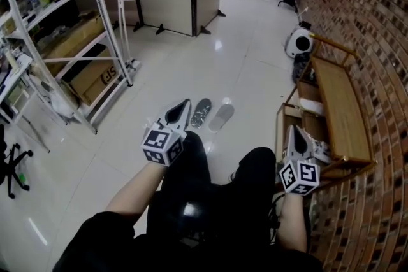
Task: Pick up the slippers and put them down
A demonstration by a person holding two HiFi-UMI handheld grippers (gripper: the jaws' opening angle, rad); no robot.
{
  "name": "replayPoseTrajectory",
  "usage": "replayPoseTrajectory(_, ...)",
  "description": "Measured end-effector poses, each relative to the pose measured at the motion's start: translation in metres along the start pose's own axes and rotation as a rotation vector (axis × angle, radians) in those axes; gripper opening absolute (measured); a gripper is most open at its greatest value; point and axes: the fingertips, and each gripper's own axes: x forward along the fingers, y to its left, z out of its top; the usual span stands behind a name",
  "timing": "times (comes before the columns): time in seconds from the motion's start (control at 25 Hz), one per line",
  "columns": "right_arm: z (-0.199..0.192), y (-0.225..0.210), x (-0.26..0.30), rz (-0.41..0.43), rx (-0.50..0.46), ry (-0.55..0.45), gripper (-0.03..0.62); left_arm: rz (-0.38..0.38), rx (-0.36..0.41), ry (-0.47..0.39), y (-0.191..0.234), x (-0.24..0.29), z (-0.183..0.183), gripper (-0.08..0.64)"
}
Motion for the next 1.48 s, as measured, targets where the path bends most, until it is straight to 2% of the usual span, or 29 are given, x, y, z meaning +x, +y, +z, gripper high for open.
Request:
replayPoseTrajectory(0.16,-0.011,0.007,-0.002,-0.004,-0.005,0.028,0.009,0.008,-0.022,-0.007,0.005,-0.008,-0.001,0.002)
replayPoseTrajectory(0.4,-0.022,0.009,0.004,-0.001,-0.014,0.042,0.008,-0.028,0.113,0.012,-0.009,-0.010,-0.015,0.002)
replayPoseTrajectory(0.52,-0.029,0.019,0.008,0.008,-0.060,0.055,0.008,-0.055,0.156,0.009,-0.010,-0.012,-0.024,0.002)
replayPoseTrajectory(0.64,-0.037,0.030,0.013,0.027,-0.091,0.062,0.008,-0.041,0.147,0.023,-0.009,-0.011,-0.024,0.002)
replayPoseTrajectory(1.04,-0.049,0.031,0.019,0.004,-0.031,0.108,0.008,-0.056,0.146,0.044,-0.002,-0.005,-0.042,0.002)
replayPoseTrajectory(1.48,-0.058,0.031,0.016,0.020,-0.039,0.118,0.008,-0.075,0.116,0.063,-0.015,-0.005,-0.051,0.003)
